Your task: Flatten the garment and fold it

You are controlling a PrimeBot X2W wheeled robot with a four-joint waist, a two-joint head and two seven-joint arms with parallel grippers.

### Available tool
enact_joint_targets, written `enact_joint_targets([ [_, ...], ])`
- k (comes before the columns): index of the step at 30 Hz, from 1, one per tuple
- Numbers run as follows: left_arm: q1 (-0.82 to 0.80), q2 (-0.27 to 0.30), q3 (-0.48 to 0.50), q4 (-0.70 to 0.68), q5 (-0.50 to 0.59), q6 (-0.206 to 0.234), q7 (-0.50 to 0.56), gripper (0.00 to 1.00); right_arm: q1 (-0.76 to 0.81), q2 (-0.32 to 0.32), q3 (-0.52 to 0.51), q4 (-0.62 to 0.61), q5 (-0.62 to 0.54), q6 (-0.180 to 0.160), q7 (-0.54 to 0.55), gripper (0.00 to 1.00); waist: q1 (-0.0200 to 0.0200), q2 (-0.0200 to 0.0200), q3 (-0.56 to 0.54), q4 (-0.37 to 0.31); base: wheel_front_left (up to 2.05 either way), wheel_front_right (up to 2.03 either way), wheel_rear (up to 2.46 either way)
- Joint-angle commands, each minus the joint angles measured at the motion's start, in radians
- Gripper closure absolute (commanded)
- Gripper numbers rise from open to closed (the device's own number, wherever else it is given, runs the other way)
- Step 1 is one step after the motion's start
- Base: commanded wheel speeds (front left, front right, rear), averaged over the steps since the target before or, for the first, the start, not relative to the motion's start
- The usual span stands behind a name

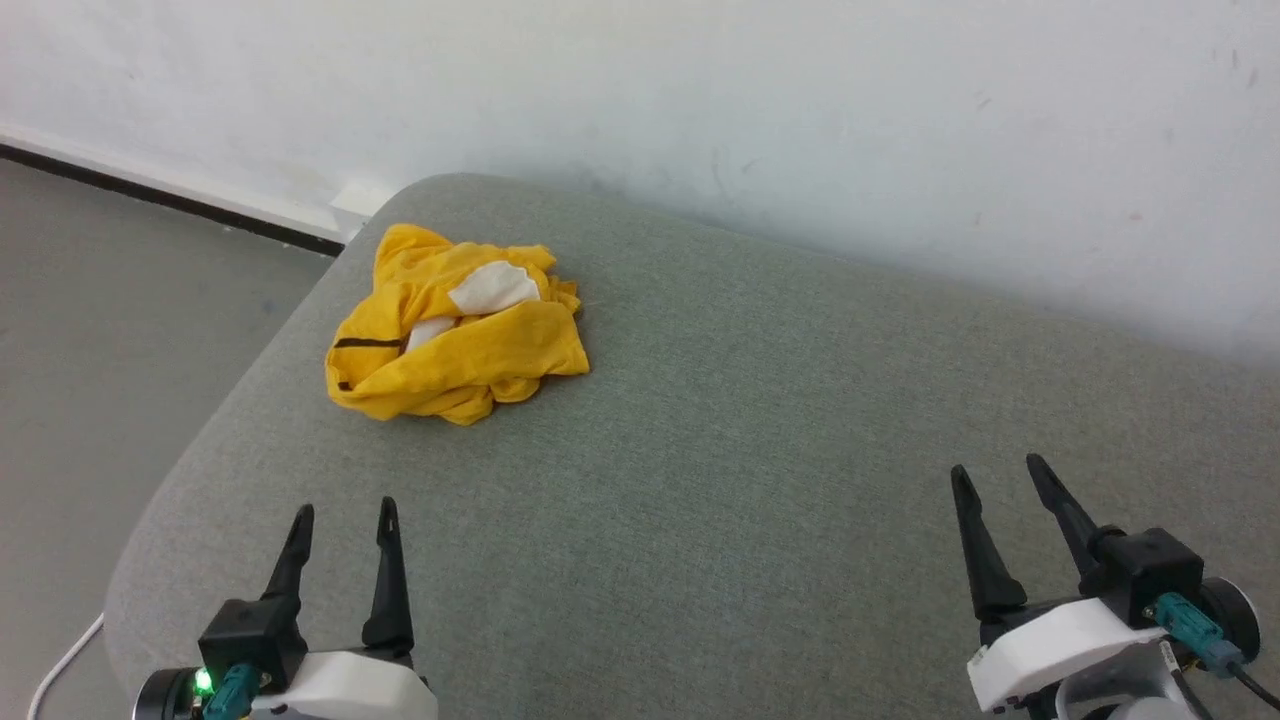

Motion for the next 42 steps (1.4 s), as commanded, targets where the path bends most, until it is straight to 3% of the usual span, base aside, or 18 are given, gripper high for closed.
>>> enact_joint_targets([
  [1,0.011,-0.003,0.004,-0.002,-0.004,0.008,-0.008,0.0,0.008,0.002,0.002,0.004,0.013,-0.001,-0.008,0.0,0.0,0.0,0.002,0.014,0.0,0.0,0.0],
  [42,0.069,-0.004,0.027,0.011,-0.046,0.019,-0.094,0.0,0.012,0.004,0.033,0.069,0.062,-0.002,-0.093,0.0,0.0,0.0,-0.01,0.198,0.0,0.0,0.0],
])
